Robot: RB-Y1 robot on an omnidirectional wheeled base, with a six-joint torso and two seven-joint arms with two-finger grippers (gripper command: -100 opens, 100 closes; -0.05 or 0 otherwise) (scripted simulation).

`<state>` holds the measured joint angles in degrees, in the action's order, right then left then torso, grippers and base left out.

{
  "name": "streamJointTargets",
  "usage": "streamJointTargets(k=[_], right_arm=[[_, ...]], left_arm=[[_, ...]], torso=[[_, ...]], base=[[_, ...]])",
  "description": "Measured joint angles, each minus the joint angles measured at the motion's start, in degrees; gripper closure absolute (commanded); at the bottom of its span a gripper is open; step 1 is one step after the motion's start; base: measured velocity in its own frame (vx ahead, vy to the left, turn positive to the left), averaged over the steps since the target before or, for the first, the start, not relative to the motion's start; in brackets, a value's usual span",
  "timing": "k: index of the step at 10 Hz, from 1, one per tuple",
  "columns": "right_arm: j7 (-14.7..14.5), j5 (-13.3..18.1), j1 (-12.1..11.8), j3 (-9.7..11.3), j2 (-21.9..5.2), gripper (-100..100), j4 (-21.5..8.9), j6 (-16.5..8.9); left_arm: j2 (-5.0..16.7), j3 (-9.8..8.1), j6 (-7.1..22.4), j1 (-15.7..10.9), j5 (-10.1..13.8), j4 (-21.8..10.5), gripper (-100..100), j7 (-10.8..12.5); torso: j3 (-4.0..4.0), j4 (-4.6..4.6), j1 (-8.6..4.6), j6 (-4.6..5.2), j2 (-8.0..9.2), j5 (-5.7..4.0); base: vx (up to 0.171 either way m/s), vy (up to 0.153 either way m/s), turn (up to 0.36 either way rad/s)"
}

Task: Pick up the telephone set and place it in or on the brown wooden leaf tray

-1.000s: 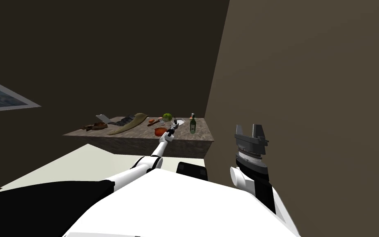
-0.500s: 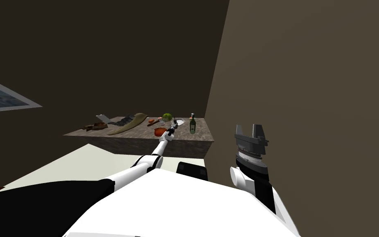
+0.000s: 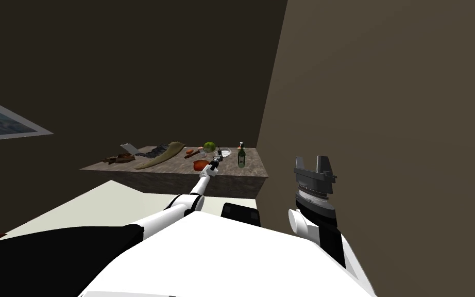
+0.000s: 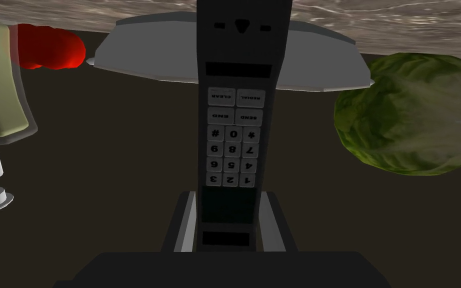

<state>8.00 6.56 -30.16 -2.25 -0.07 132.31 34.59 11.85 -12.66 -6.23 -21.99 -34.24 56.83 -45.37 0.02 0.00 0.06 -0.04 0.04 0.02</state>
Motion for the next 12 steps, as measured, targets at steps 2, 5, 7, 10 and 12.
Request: streamJointTargets(k=[2, 5, 7, 10, 12], right_arm=[[0.00, 0.00, 0.00, 0.00, 0.00, 0, 0.00, 0.00], [0.00, 0.00, 0.03, 0.00, -0.01, 0, -0.01, -0.01], [0.00, 0.00, 0.03, 0.00, -0.01, 0, -0.01, -0.01], [0.00, 0.00, 0.03, -0.01, -0.01, 0, -0.01, -0.01], [0.00, 0.00, 0.03, -0.01, -0.01, 0, -0.01, -0.01]], left_arm=[[0.00, 0.00, 0.00, 0.00, 0.00, 0.00, 100, 0.00], [-0.28, -1.00, 0.92, -0.89, -0.53, 0.16, 100, 0.72], [-0.28, -1.40, 2.25, -0.95, -0.84, 0.38, 100, 1.64], [-0.64, -2.37, 3.76, -1.44, -1.46, 0.50, 100, 2.58], [-0.52, -2.68, 4.90, -1.84, -1.89, 1.16, 100, 3.44]], torso=[[0.00, 0.00, -0.01, 0.00, 0.00, 0.00], [0.36, -0.23, 0.47, -0.18, 1.00, 0.33], [0.33, -0.30, 0.58, -0.28, 1.02, 0.41], [0.33, -0.31, 0.75, -0.34, 1.02, 0.45], [0.39, -0.28, 0.81, -0.35, 1.13, 0.46]], base=[[-0.071, 0.013, -0.043], [-0.236, 0.106, -0.100], [-0.224, 0.065, -0.060], [-0.235, 0.114, -0.078], [-0.253, 0.140, -0.071]])
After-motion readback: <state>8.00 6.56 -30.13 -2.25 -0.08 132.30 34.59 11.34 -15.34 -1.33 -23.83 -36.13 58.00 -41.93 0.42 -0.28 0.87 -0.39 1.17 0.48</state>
